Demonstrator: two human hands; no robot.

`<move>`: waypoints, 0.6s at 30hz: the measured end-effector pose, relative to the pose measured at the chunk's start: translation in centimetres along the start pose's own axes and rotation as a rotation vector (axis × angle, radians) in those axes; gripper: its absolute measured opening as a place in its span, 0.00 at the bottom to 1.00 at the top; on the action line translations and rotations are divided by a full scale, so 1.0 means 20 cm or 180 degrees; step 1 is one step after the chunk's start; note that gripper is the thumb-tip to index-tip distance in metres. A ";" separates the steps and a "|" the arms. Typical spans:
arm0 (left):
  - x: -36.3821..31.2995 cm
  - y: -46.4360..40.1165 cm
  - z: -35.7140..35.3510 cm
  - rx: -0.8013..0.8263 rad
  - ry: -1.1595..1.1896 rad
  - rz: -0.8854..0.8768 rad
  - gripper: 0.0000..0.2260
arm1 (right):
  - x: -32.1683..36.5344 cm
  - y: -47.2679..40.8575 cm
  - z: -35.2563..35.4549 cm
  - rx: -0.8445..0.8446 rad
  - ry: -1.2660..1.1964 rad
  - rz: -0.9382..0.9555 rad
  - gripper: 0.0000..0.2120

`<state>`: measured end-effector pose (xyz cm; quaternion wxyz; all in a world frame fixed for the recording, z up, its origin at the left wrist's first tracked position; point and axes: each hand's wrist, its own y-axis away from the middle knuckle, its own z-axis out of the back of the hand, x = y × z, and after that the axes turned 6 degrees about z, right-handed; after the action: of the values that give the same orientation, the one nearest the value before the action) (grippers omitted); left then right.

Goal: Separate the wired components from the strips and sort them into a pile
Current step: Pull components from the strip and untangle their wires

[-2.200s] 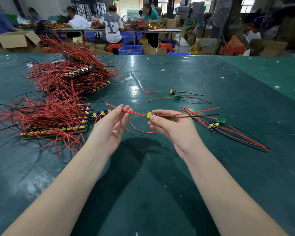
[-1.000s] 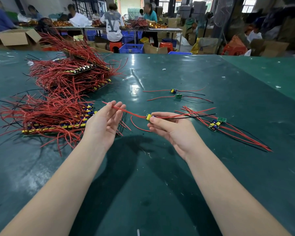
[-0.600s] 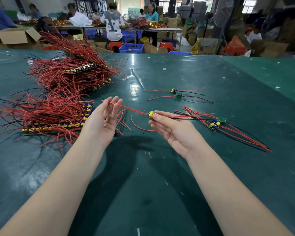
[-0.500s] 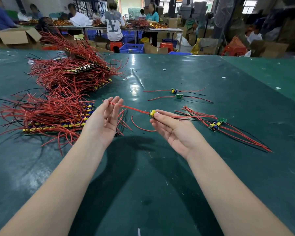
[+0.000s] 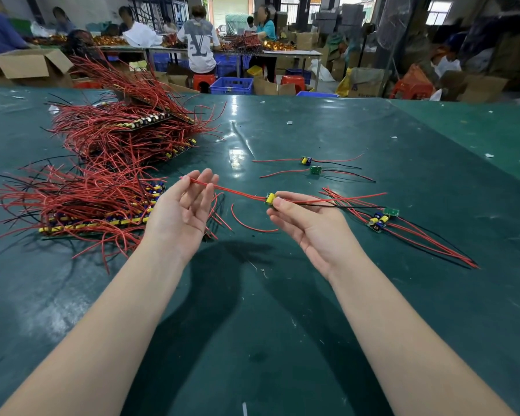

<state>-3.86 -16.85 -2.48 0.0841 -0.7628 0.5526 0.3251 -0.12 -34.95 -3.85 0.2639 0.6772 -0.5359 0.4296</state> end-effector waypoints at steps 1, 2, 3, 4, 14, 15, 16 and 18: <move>0.00 0.00 0.00 -0.0004 0.0004 -0.0023 0.08 | 0.00 0.00 0.00 0.0002 0.0069 0.0035 0.05; -0.01 0.00 0.00 -0.0018 0.0027 -0.0038 0.08 | 0.00 0.00 -0.01 -0.0003 0.0120 0.0061 0.05; -0.01 -0.01 0.00 -0.0037 0.0053 -0.0042 0.08 | 0.00 0.00 -0.01 -0.0014 0.0160 0.0084 0.05; -0.01 -0.01 0.00 -0.0059 0.0060 -0.0047 0.08 | 0.00 0.00 -0.01 -0.0030 0.0195 0.0107 0.06; -0.02 -0.02 0.03 -0.0438 -0.0202 -0.0016 0.03 | -0.01 0.00 -0.01 0.0003 0.0989 0.0575 0.07; -0.03 -0.02 0.03 -0.0393 -0.0137 0.0031 0.04 | -0.01 0.00 -0.01 0.0026 0.1066 0.0623 0.07; -0.04 -0.02 0.03 -0.0330 -0.0041 0.0089 0.04 | -0.01 0.01 -0.01 0.0042 0.1088 0.0645 0.07; -0.05 -0.02 0.02 -0.0197 0.0175 0.0212 0.05 | -0.01 0.01 -0.01 0.0048 0.1018 0.0619 0.07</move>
<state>-3.92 -15.68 -2.30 0.0345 -0.7549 0.5695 0.3235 -0.31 -34.71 -3.88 0.2980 0.5472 -0.5468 0.5592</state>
